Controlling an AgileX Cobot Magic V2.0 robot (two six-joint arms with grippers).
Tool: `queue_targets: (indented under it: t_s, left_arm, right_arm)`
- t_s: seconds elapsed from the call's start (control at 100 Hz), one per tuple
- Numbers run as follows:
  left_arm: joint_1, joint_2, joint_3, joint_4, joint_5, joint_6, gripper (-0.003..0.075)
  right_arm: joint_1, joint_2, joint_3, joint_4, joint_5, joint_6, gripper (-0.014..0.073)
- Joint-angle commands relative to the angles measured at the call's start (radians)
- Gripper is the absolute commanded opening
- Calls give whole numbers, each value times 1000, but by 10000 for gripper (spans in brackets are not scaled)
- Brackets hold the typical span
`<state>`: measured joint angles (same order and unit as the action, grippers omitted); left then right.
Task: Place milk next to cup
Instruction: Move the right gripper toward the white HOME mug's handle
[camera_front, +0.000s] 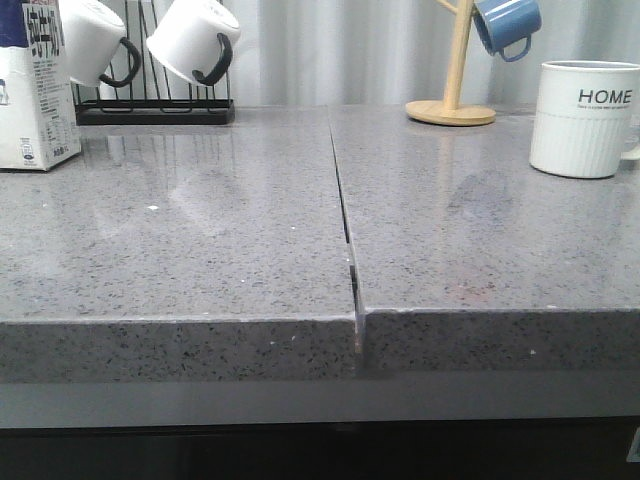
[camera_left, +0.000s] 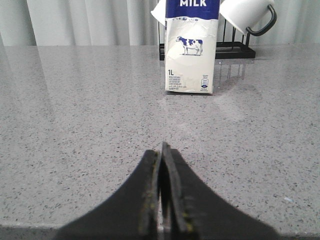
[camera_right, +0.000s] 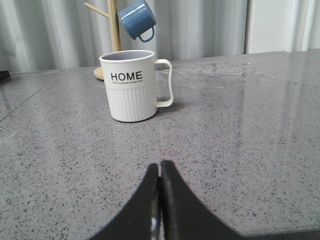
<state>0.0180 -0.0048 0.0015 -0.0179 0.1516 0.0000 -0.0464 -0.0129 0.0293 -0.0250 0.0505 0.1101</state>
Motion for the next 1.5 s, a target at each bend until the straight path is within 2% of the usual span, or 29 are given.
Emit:
queue_targets:
  t_s: [0.0, 0.75, 0.89, 1.23, 1.41, 1.49]
  left_arm:
    - [2, -32, 41, -6, -88, 0, -21]
    - [2, -32, 41, -6, -88, 0, -21]
    - [2, -32, 41, -6, -88, 0, -21]
    - [2, -32, 41, -6, -88, 0, -21]
    - [2, -32, 41, -6, -88, 0, -21]
    - [2, -32, 41, -6, -88, 0, -21]
  right_arm:
    - [-5, -17, -20, 1, -80, -4, -67]
    - [-5, -17, -24, 1, -93, -4, -67]
    - [-7, -4, -76, -3, -28, -5, -67]
    - [-7, 313, -362, 9, 234, -4, -67]
    - [-7, 510, -442, 9, 206, -4, -56]
    - [-7, 589, -452, 9, 152, -5, 15]
